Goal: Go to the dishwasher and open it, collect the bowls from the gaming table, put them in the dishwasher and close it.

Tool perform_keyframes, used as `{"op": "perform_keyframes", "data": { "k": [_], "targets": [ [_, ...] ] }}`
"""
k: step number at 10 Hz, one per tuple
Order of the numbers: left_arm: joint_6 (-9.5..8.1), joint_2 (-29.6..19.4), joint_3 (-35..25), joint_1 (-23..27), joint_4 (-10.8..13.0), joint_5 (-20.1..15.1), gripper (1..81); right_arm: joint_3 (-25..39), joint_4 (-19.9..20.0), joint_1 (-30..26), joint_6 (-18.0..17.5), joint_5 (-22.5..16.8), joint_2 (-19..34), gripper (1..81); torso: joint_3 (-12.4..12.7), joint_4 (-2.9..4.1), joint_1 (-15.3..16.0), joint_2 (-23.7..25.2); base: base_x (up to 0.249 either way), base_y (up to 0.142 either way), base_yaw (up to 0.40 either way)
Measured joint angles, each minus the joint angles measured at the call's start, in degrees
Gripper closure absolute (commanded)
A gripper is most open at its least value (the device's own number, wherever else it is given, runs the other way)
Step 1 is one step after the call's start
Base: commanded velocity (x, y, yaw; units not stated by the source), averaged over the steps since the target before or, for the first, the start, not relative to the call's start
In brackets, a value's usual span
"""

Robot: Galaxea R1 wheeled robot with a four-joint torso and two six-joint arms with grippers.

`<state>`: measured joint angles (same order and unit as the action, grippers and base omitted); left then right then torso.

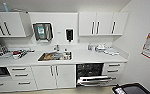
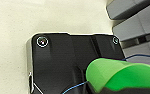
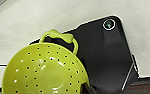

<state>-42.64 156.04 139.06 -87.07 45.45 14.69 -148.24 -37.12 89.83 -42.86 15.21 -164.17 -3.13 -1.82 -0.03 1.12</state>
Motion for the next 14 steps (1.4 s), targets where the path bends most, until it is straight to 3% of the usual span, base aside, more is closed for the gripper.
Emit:
{"op": "perform_keyframes", "data": {
  "k": [4,11,14],
  "targets": [
    [0.00,-0.3,0.0,0.0,0.0,0.1,81.1,0.0,0.0,-0.1,0.0,-0.1,0.0,81.1,0.0,0.00,0.0,0.0,0.077,0.000,0.000],
    [0.00,-0.5,-0.1,0.0,0.0,0.7,81.1,-0.1,0.0,0.2,0.0,0.1,0.1,81.1,0.0,0.00,0.0,0.0,0.067,0.074,0.000],
    [0.00,-0.7,-0.1,-0.1,0.0,0.7,81.1,-0.1,0.0,0.2,0.0,0.1,0.1,81.1,0.0,0.00,0.0,0.0,0.082,0.000,0.000]
  ]
}}
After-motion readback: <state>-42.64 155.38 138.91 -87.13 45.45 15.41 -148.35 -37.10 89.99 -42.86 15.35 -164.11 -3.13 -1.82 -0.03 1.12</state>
